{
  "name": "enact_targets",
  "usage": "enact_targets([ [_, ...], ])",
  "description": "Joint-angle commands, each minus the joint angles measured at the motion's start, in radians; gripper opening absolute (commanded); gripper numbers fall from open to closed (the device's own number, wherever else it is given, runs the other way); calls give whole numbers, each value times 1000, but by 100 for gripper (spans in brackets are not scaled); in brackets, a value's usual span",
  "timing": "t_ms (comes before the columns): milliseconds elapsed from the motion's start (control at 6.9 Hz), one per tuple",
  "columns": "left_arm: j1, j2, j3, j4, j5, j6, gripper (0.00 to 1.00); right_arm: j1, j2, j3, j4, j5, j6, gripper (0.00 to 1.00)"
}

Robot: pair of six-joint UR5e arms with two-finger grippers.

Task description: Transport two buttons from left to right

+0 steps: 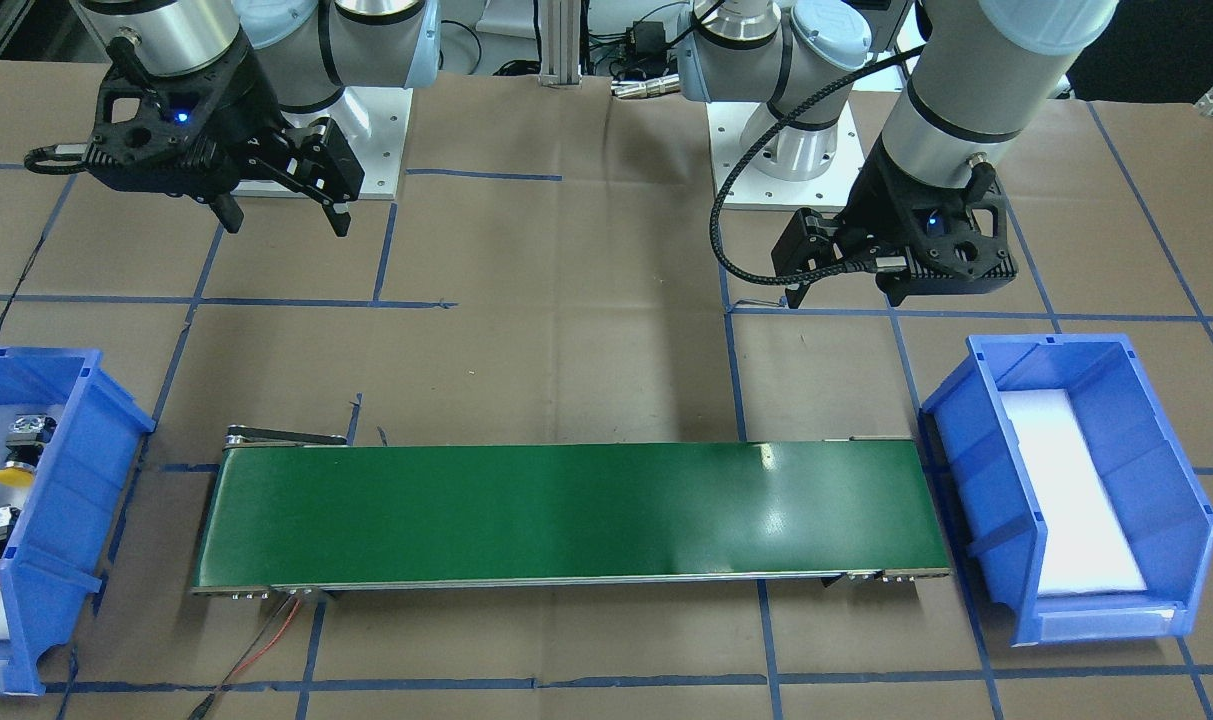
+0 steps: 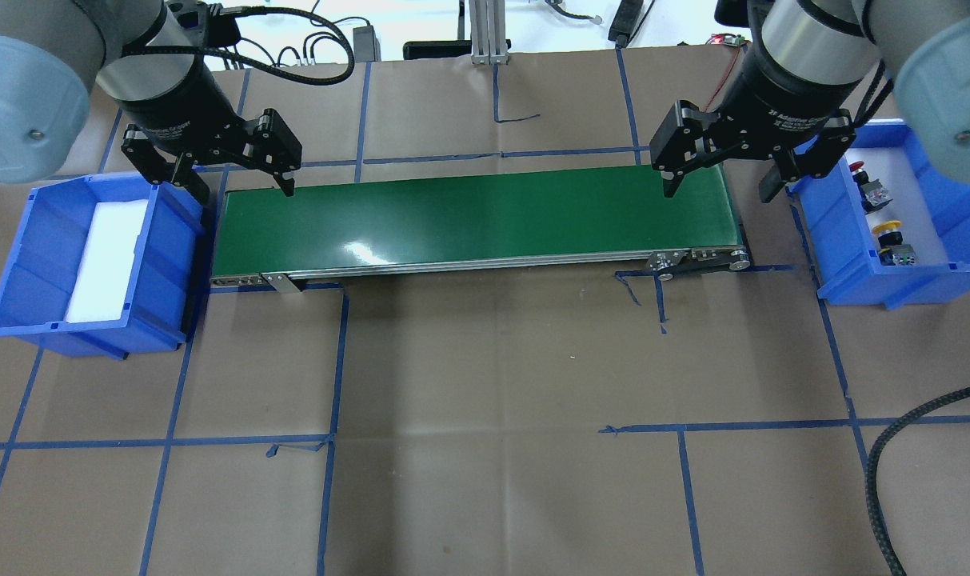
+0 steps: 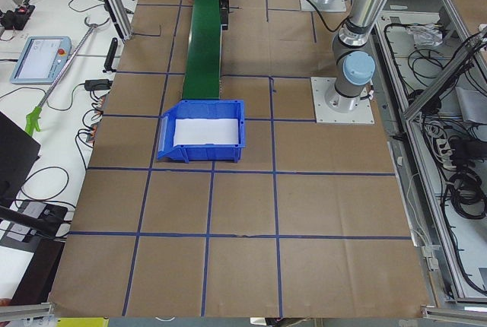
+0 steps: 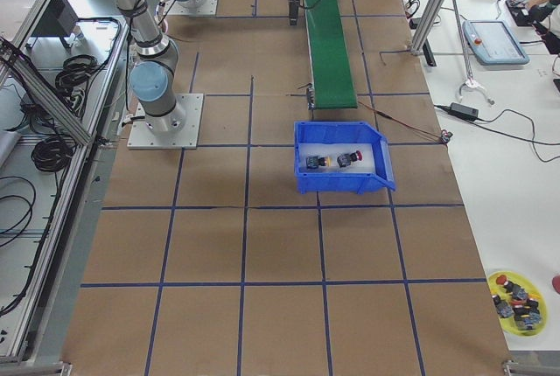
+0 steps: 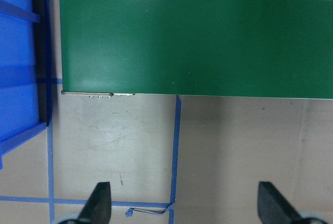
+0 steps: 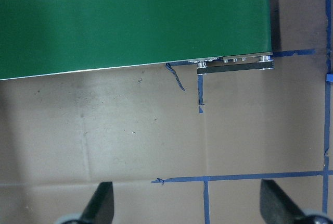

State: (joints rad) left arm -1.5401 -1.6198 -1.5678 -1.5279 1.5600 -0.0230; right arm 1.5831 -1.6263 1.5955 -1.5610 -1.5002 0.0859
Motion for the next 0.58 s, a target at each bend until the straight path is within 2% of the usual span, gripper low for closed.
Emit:
enact_targets([
  [0,0,0,0,0,0,0,100,0,0,0,-1,0,0,100],
  [435,0,0,0,0,6,0,100,0,2,0,-1,2,0,100],
])
